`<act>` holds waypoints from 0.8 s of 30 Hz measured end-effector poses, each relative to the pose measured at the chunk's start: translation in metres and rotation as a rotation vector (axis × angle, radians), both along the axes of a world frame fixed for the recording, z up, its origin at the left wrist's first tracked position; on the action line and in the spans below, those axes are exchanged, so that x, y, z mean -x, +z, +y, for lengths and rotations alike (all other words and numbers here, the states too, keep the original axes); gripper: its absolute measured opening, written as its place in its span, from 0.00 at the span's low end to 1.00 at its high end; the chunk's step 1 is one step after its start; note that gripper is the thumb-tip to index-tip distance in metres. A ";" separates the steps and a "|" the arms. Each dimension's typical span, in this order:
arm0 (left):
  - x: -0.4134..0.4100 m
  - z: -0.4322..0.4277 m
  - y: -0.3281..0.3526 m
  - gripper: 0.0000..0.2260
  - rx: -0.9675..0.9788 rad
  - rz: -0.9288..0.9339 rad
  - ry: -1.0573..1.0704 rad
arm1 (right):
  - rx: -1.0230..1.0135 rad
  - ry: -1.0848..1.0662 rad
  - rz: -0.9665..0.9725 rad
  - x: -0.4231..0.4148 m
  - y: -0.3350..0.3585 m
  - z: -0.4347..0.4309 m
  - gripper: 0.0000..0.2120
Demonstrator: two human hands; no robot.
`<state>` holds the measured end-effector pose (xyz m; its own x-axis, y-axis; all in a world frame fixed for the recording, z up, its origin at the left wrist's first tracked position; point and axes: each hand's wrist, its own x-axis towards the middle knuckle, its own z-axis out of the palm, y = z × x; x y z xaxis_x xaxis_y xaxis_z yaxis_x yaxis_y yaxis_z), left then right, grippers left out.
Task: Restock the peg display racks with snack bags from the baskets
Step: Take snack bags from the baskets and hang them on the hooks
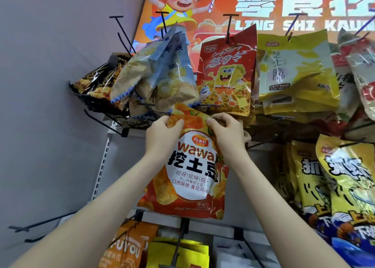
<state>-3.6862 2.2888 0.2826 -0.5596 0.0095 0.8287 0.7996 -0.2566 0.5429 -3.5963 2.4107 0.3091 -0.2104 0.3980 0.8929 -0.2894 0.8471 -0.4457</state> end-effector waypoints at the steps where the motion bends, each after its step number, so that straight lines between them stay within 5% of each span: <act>1: 0.000 0.001 0.001 0.15 0.002 0.014 0.010 | 0.016 0.011 -0.001 0.003 0.001 0.001 0.07; 9: 0.010 0.013 0.001 0.16 0.018 0.023 0.032 | 0.078 0.163 -0.034 0.014 0.011 0.018 0.05; 16: 0.021 0.029 -0.004 0.10 0.148 -0.035 0.128 | 0.036 -0.157 -0.129 0.033 0.009 0.031 0.08; 20: 0.037 0.042 -0.029 0.27 0.121 0.433 0.450 | -0.202 -0.639 -0.055 0.042 -0.019 0.037 0.15; 22: 0.051 0.050 -0.041 0.24 0.218 0.635 0.545 | -0.376 -0.695 0.053 0.047 -0.038 0.037 0.17; 24: 0.064 0.056 -0.050 0.24 0.399 0.651 0.455 | -0.536 -0.670 -0.033 0.051 -0.055 0.036 0.20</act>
